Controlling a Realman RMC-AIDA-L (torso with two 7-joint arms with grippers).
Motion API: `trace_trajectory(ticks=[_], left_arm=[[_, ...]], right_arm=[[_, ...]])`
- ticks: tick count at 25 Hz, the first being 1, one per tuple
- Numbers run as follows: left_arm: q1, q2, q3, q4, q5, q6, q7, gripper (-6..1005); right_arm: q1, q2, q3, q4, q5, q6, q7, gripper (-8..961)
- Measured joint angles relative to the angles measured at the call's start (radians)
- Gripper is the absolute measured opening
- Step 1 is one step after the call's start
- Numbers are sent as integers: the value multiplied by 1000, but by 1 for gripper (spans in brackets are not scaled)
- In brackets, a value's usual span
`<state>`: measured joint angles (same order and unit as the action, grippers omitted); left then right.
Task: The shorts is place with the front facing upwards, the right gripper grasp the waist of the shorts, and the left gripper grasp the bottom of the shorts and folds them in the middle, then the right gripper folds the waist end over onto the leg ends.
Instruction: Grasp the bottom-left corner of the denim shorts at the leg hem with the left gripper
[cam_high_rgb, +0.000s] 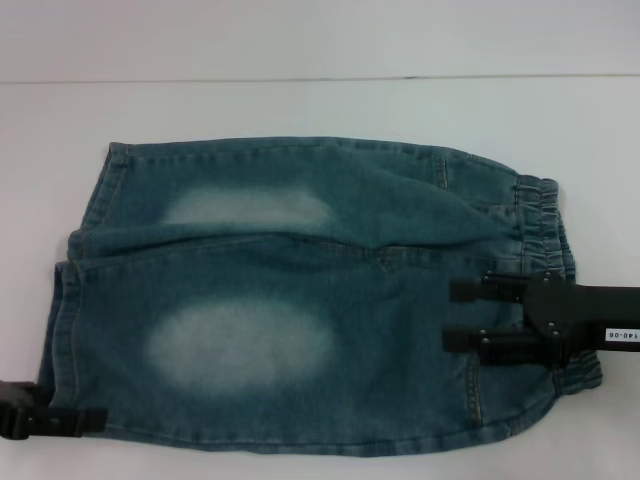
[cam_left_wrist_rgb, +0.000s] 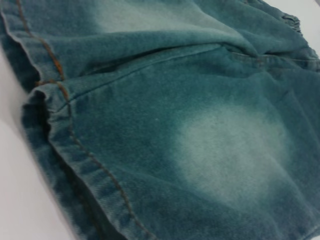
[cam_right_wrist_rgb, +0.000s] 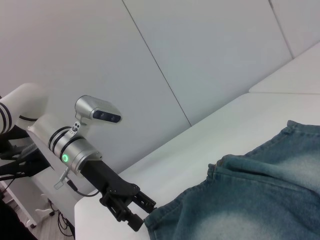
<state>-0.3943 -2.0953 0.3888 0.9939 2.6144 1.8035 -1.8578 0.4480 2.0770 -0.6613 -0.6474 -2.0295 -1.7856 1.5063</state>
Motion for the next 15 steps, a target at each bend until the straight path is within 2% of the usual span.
trace_trajectory(ticks=[8,9,15], left_arm=[[-9,-6,7,19,3,1,-6,898],[-10,-14,8,37,3,5,-6,860],[-14,-21,9,50,3,16,-5,628]], right_arm=[[0,-1,3,-2,0,-8,11,848],[0,-1,8,-3,0,-14,14,847],[0,-9,110,-10,1,-123,16,845]])
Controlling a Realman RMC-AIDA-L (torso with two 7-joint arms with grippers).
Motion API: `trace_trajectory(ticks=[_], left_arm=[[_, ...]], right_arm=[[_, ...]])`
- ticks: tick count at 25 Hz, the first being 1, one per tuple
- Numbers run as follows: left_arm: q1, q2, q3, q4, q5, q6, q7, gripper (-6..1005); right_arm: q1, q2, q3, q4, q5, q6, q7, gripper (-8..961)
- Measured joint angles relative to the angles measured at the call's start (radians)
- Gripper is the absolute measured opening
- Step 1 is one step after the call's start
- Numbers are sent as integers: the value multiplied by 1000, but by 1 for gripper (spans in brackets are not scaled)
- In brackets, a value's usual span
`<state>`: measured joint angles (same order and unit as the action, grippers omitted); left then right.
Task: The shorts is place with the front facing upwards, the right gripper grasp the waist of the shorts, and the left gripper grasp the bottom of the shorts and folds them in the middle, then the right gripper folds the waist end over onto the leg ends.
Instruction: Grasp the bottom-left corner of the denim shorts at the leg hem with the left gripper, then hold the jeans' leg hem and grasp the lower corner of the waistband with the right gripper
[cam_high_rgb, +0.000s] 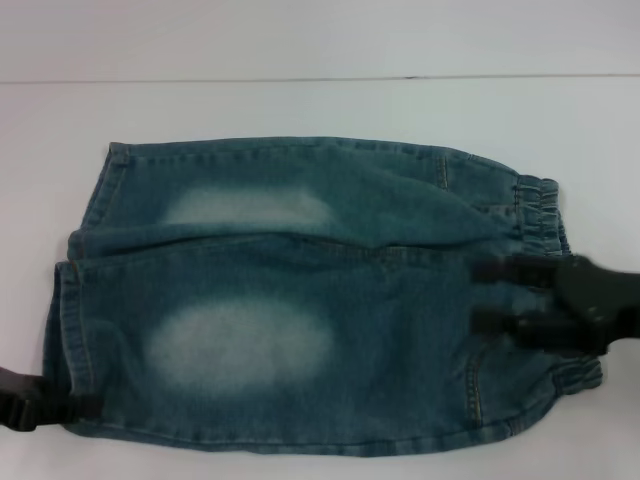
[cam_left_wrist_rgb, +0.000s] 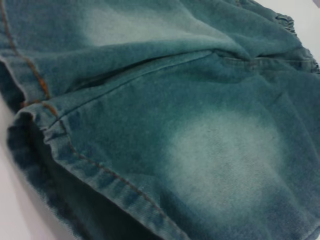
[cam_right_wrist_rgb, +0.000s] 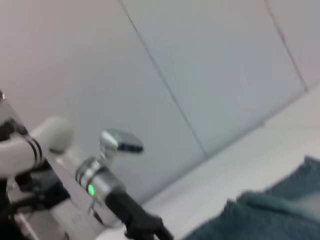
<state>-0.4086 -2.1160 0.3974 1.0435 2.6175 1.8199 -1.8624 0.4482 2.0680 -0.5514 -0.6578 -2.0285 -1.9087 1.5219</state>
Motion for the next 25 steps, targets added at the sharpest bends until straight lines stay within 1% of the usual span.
trace_trajectory(ticks=[2,4,10,11,12,14,15,16,20,21,23,25], left_arm=[[-2,-1,3,0,0,2,2,551],[-3,-1,10,0,-1,2,3,473],[-8,-5,18,3,-4,2,5,228],[-9,-7,24,14,-4,2,4,32],[-9,-9,25,20,-4,3,3,32],[-9,-13,25,28,-5,4,2,32],[-9,-16,25,30,-4,4,2,32],[-9,-17,25,31,-3,3,2,32],[-11,-19,25,32,-4,2,0,31],[-13,-19,24,32,-5,2,0,31],[-18,-19,24,32,-6,3,-1,31],[-21,-20,26,31,-3,0,-1,31]], right_arm=[[0,-7,52,1,0,-32,2,845],[0,-18,102,7,1,-53,26,844],[10,-69,180,24,7,-66,222,842],[7,-79,191,23,10,-66,264,842],[2,-90,203,22,13,-65,304,842],[-11,-122,226,30,14,-58,375,841],[-16,-133,231,33,13,-55,398,841],[-24,-150,232,34,9,-55,426,841],[-59,-204,234,14,-32,-33,524,839],[-66,-214,234,8,-52,-18,531,839],[-73,-229,231,-5,-113,19,534,807],[-70,-231,228,-20,-193,59,528,774]])
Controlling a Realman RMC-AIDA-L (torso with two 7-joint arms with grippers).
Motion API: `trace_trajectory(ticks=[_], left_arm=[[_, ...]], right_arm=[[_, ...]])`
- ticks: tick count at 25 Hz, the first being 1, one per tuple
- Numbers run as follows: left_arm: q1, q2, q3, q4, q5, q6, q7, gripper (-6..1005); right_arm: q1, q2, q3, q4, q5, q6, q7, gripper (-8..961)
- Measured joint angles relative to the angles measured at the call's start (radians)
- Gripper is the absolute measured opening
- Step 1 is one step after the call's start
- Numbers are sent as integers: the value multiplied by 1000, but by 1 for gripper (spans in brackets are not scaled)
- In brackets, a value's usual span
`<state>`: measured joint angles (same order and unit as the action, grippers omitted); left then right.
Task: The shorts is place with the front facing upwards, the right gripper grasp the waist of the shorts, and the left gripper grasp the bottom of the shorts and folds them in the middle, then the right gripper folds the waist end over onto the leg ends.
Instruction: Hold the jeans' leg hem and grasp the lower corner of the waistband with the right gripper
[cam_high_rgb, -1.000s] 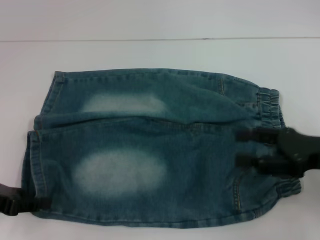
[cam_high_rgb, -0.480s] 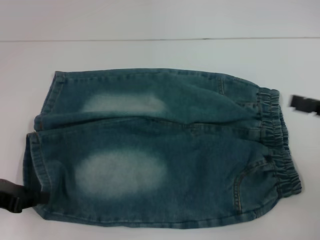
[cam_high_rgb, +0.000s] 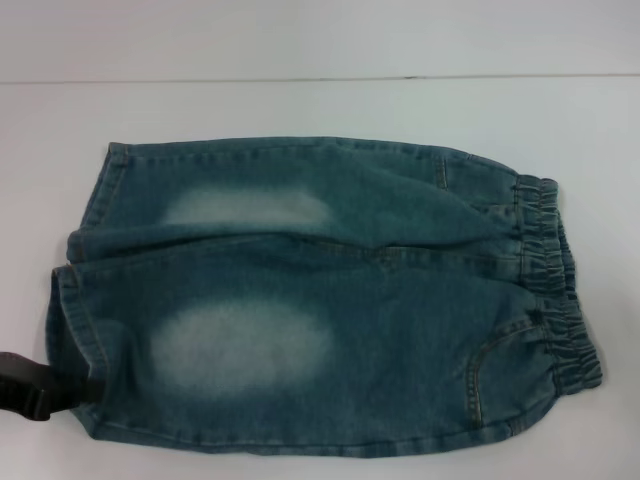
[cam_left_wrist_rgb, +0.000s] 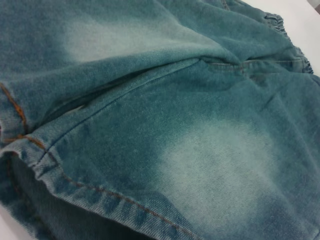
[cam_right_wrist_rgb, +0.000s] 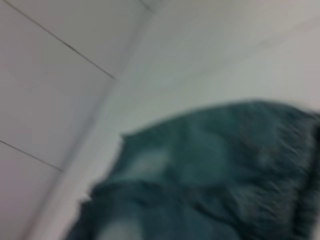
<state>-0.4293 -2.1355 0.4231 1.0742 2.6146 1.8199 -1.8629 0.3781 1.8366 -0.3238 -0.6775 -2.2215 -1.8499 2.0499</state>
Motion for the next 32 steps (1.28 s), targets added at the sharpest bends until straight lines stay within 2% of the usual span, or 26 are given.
trace_trajectory(ticks=[4,8,20,26,32], left_arm=[[-2,-2,12,-1,0,-5,-1,32],[-4,-2,12,0,-2,-7,-2,32],[-22,-1,20,-10,-3,-12,-2,32],[-25,-1,22,-10,-3,-12,-2,32],[-25,-2,22,-12,-2,-11,-2,31]], right_arm=[[18,6,-13,-5,-129,53,-3,710],[31,11,-41,-7,-181,74,-1,734],[67,24,-130,5,-200,84,58,765],[82,27,-136,6,-204,78,76,766],[85,42,-144,1,-205,95,57,768]])
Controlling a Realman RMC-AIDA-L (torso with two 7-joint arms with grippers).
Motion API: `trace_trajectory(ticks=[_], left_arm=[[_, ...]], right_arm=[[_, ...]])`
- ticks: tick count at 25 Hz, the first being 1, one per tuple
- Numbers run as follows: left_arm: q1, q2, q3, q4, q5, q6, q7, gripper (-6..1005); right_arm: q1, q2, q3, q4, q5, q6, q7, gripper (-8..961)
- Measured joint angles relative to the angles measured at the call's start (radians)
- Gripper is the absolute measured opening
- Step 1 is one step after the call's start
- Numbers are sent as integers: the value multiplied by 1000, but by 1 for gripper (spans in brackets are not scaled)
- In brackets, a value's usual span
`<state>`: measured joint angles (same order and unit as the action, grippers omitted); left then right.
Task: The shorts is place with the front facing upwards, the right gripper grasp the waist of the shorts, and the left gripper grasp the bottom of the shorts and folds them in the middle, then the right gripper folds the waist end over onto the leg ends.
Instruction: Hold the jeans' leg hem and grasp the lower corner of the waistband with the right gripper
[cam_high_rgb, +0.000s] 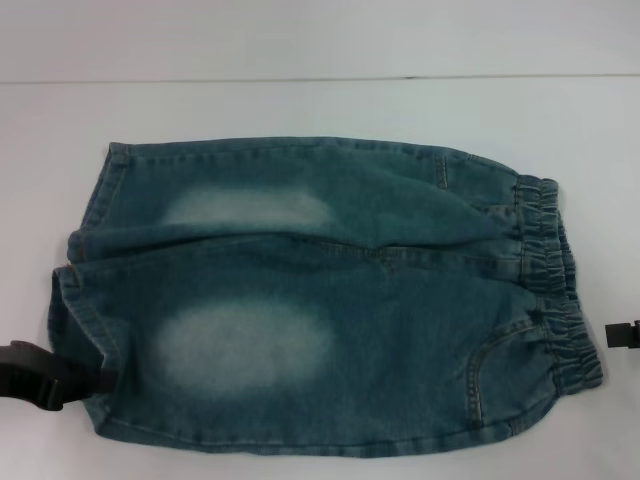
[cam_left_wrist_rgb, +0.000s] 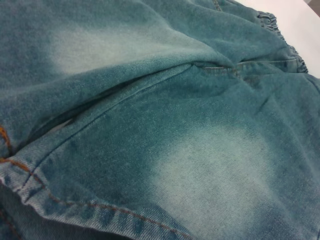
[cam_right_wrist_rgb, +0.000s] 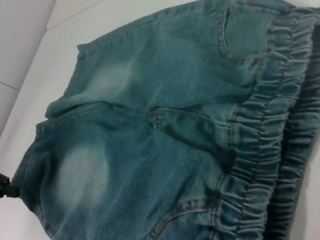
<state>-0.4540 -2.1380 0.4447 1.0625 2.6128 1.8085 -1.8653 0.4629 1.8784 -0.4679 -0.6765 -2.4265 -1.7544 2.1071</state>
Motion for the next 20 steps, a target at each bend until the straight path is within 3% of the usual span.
trace_trajectory(ticks=[6,11,20], left_arm=[[-1,-1,0,-2,1,0,0,31],[0,-2,2,-3,4,1,0,31],[-1,-7,3,-5,5,2,-1,31]], right_arm=[[0,28,2,-12,2,3,-88,769],[-39,64,13,-64,3,5,-198,769],[-74,71,29,-77,7,44,-252,769]])
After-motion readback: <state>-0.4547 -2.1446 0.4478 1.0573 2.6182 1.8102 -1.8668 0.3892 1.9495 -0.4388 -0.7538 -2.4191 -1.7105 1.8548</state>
